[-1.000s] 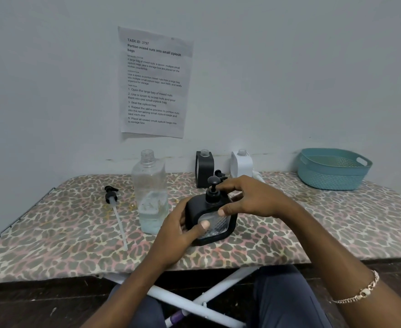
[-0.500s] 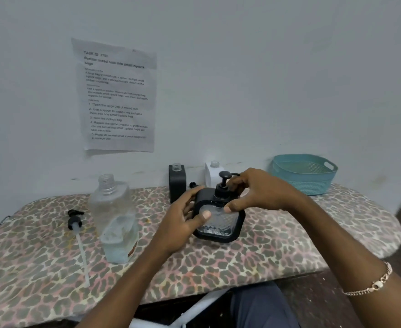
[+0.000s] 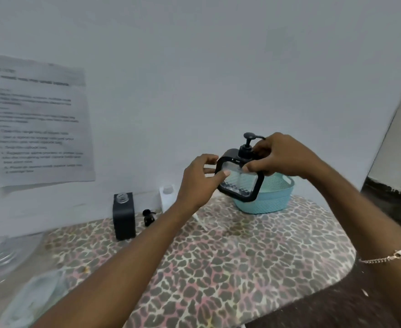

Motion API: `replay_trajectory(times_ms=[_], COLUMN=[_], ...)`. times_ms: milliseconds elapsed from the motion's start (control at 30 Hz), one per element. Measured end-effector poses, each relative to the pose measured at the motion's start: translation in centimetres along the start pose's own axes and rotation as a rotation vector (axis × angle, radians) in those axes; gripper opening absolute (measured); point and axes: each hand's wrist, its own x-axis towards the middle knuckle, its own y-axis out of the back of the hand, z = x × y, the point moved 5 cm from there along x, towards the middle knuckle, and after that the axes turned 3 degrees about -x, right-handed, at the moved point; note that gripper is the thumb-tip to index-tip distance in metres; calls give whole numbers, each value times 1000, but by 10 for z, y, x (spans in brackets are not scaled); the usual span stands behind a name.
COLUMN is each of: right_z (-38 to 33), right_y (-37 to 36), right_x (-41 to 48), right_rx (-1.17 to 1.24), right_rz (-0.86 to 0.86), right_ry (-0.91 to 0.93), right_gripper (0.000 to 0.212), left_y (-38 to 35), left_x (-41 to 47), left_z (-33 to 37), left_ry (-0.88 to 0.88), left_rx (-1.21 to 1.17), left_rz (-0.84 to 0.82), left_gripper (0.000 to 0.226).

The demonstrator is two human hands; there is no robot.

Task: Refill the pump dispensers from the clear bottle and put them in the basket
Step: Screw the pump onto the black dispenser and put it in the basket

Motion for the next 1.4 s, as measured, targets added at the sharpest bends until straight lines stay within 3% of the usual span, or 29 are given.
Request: replay_trajectory(times_ms=[133,367,633,900,1400], right_z=[39,116,185,205,213], right_y=[31,27,-31,-63,-87], right_x=[24,51,61,63,53], right_rx=[-51,-109,-140,-197,-301], right_rz=[143,301,272,259,313], right_ry=[-100,-291,-451,-506,-522], right_gripper=[28,32,40,46,51], left_y=[-38,-101,-159,-183,-190], left_x=[41,77,86,84,83], left_z=[2,-12,-50,-58,-67], left_ry=[-3,1,59,51,-4], left_rx=[32,88,284,442,567], left_rz=[5,-153,-424,-624,-623], left_gripper=[41,36,54,64,54])
